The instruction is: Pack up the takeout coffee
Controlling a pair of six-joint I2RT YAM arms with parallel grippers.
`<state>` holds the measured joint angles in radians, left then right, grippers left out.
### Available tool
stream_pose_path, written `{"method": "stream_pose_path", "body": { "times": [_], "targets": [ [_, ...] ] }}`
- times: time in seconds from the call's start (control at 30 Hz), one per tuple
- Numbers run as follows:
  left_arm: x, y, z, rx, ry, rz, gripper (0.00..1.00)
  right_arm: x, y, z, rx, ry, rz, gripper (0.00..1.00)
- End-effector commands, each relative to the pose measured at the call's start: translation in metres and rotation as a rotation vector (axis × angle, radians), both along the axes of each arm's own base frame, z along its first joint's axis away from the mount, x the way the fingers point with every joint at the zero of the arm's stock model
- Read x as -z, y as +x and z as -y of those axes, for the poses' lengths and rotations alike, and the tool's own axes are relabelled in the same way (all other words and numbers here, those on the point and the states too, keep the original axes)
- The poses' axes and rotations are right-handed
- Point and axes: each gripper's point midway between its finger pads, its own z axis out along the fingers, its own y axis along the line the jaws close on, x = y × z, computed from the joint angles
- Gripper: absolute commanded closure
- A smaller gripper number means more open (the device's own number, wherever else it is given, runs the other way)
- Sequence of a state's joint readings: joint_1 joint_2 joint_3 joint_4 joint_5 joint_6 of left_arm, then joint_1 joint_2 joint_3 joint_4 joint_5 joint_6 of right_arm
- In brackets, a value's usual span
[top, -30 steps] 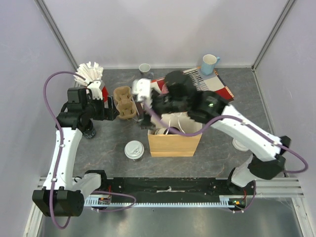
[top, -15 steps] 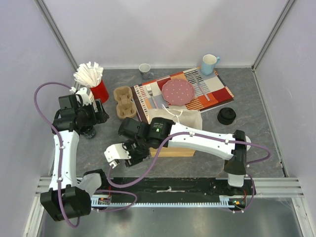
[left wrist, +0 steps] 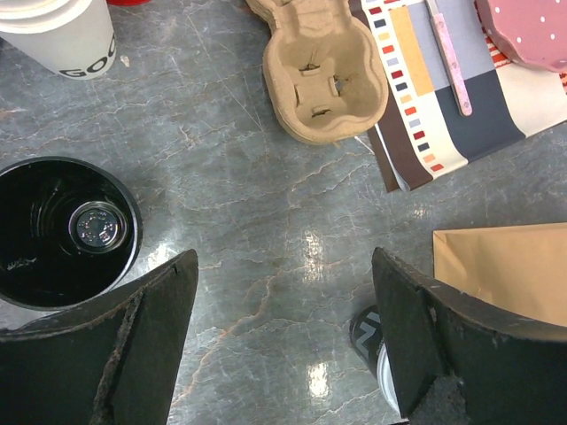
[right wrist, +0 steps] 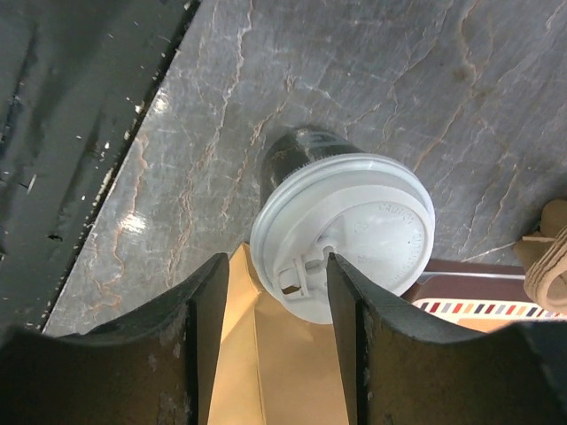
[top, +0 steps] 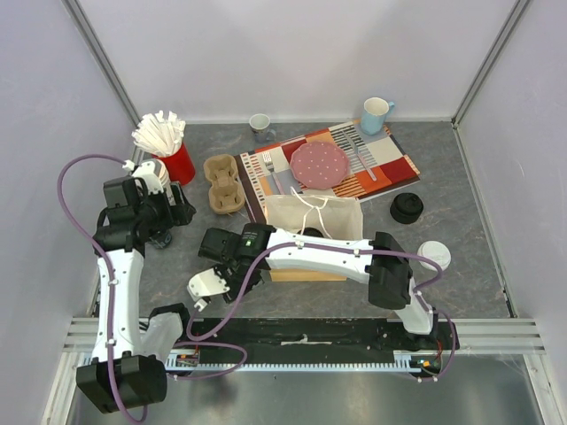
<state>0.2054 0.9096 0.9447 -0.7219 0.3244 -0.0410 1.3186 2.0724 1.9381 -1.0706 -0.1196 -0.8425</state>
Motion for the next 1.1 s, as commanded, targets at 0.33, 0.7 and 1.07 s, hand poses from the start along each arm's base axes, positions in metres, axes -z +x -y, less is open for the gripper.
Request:
{"method": "stream_pose_path", "body": {
  "times": [0.33,0.7,1.07],
  "targets": [
    [-0.004,0.001,0.011,0.052,-0.036,0.055,0.15,0.019,0.025,-0.007,0.031,-0.031,0.089,0.44],
    [-0.003,0.004,0.012,0.060,-0.048,0.052,0.16,0.031,0.023,-0.012,0.036,-0.033,0.063,0.57],
    [-0.003,0.004,0.014,0.070,-0.051,0.051,0.16,0.013,0.023,-0.017,0.042,0.022,0.067,0.76]
  ]
}}
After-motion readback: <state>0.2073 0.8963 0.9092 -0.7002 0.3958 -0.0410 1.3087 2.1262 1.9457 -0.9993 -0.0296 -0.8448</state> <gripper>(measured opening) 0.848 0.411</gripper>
